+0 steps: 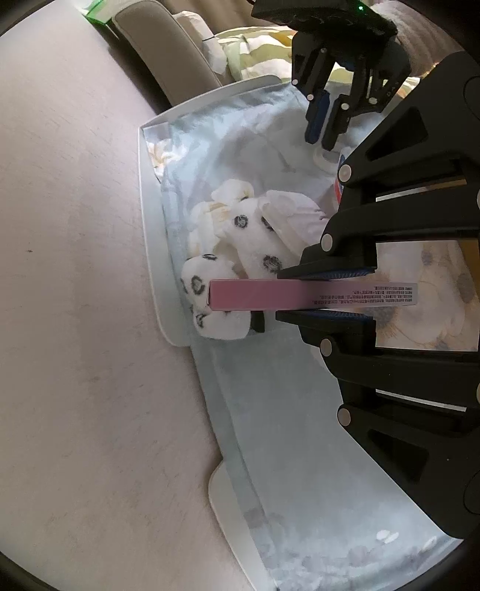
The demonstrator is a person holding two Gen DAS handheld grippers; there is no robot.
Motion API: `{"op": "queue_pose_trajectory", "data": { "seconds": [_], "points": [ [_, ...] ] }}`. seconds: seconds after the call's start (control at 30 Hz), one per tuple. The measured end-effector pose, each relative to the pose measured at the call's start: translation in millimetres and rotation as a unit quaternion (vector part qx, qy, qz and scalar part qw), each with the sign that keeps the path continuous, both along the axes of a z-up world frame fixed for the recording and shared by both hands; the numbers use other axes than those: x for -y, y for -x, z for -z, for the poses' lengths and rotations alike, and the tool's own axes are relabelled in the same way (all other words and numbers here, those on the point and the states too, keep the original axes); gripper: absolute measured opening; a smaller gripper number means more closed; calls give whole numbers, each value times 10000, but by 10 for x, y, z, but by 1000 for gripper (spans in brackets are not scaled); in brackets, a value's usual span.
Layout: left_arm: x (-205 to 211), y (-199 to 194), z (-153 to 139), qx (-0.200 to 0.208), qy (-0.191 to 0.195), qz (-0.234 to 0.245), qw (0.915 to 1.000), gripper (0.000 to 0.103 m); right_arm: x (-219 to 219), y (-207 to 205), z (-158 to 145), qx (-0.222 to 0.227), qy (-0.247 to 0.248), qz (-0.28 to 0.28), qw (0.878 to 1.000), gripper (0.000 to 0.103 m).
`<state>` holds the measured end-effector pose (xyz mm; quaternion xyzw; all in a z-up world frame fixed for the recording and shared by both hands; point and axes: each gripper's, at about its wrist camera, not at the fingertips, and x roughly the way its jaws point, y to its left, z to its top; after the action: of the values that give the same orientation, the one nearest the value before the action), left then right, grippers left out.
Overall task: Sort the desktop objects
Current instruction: 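Lift the pink box with the left gripper while the right grasps the tape roll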
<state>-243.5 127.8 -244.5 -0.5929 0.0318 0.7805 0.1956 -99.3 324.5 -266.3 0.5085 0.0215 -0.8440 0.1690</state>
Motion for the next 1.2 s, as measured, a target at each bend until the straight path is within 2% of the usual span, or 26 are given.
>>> {"op": "queue_pose_trajectory", "data": {
  "seconds": [0.1, 0.17, 0.23, 0.27, 0.37, 0.5, 0.9, 0.93, 1.07, 1.2],
  "points": [
    [32, -14, -58, -57, -5, 28, 10000, 12, 0, -5, -34, -4, 221, 1, 9998, 18],
    [55, -24, -83, -61, -42, 37, 10000, 12, 60, -9, -25, 12, 110, -19, 9999, 41],
    [75, -36, -103, -85, -38, 48, 9999, 12, 116, -20, -20, -60, 16, -42, 10000, 50],
    [58, -34, -91, -85, -29, 52, 9999, 12, 96, -40, -11, -53, 22, -25, 10000, 51],
    [67, -53, -73, -66, -38, 41, 10000, 12, 21, -65, 12, -50, 124, -13, 9999, 51],
    [96, -75, -60, -24, -28, 40, 10000, 12, 35, -57, 67, -28, -104, -98, 9999, 51],
    [118, -139, -104, -36, -91, 73, 9999, 12, 126, -106, 137, -214, -433, -1037, 9934, 51],
    [117, -141, -106, -41, -86, 77, 9999, 12, 132, -99, 148, -248, -486, -1052, 9930, 49],
    [147, -160, -120, -42, -91, 72, 9999, 12, 126, -112, 122, -295, -473, -1069, 9927, 23],
    [186, -177, -152, -59, -113, 35, 9999, 12, 74, -75, 80, -276, -102, -922, 9953, 16]
  ]
}}
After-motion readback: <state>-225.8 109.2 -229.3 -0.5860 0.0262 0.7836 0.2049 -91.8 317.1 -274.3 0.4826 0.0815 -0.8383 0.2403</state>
